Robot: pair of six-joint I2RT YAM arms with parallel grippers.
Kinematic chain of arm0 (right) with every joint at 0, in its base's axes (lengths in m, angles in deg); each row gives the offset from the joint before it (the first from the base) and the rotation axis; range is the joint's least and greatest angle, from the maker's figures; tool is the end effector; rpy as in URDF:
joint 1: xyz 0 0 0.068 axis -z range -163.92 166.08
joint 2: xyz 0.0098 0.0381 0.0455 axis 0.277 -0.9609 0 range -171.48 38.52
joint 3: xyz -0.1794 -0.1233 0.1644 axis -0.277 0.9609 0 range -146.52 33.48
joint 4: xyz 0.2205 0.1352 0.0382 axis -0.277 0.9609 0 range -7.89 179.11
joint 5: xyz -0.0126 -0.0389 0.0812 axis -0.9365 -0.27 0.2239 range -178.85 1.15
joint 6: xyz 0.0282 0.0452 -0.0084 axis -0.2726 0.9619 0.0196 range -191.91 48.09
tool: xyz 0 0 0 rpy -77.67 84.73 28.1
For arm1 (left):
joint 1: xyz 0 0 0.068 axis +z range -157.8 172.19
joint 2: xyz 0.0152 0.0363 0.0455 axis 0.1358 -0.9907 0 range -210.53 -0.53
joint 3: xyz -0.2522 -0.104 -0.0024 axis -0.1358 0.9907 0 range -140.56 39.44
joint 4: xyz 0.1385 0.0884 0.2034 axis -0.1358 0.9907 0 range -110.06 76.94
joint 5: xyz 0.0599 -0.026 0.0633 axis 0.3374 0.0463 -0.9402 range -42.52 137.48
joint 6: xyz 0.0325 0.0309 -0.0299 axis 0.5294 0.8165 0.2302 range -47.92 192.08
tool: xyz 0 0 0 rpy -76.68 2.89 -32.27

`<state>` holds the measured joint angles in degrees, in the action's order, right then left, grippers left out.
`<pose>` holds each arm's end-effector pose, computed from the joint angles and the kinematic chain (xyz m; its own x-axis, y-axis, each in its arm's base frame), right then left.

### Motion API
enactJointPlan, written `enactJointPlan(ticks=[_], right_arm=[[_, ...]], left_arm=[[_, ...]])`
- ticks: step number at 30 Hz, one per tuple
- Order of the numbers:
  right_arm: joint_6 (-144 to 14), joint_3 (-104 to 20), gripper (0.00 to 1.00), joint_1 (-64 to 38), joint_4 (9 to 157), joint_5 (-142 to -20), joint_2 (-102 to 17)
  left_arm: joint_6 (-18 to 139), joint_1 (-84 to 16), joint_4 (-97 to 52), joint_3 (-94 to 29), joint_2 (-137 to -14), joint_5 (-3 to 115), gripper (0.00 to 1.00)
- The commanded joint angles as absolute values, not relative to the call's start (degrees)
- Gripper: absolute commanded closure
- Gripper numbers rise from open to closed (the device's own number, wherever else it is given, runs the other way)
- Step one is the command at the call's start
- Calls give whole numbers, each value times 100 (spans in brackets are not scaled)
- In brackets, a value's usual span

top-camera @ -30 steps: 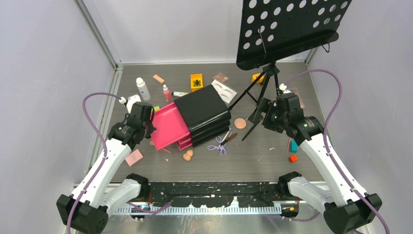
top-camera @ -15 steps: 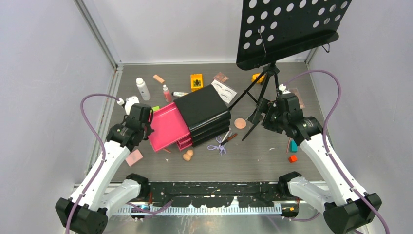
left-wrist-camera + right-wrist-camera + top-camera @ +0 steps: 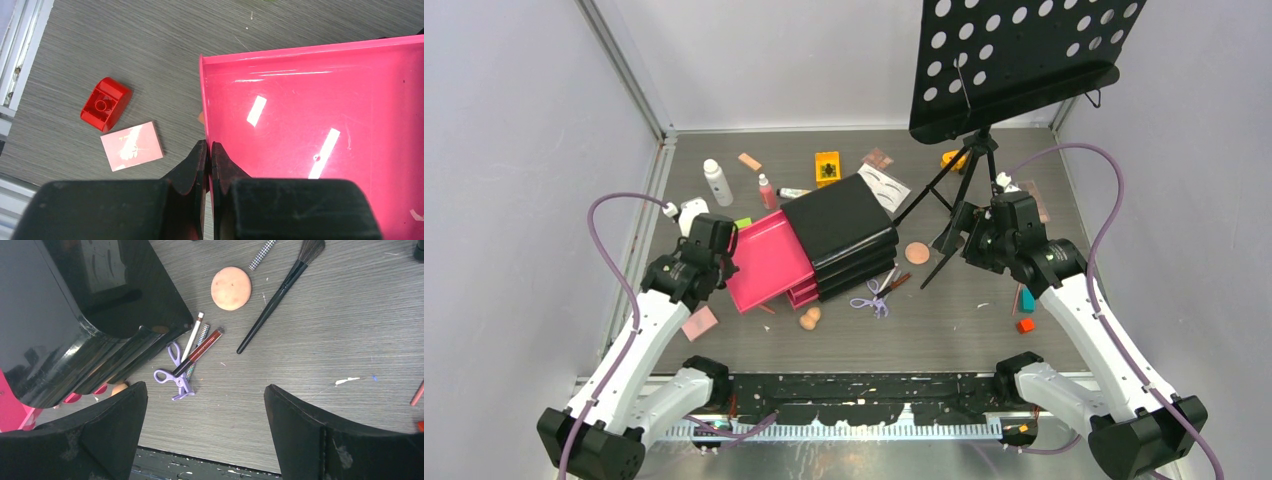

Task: Organize the makeup
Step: Open the drawer in the storage box.

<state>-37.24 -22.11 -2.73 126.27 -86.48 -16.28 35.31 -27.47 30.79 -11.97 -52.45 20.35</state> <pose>0.1809 0.0633 0.3172 -0.7341 0.3504 -0.5816 0.0815 0.8959 0.4368 0.1643 -0.0415 0.2966 -0.6079 -0.3485 -0.7135 -0.4153 0.9054 -0.0884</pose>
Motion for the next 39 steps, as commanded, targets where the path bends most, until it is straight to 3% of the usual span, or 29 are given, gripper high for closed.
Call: enactJointPlan(ticks=[1,39], right_arm=[[-3661,-2209,9,-307,12385,-8598,-1662],[-3649,-2163,9,-301,12315,-8546,-1714]], left_arm=[[3700,-2767,3124,-1474,-5080,1878,100],[3709,-2767,3214,-1505,-5054,1725,100]])
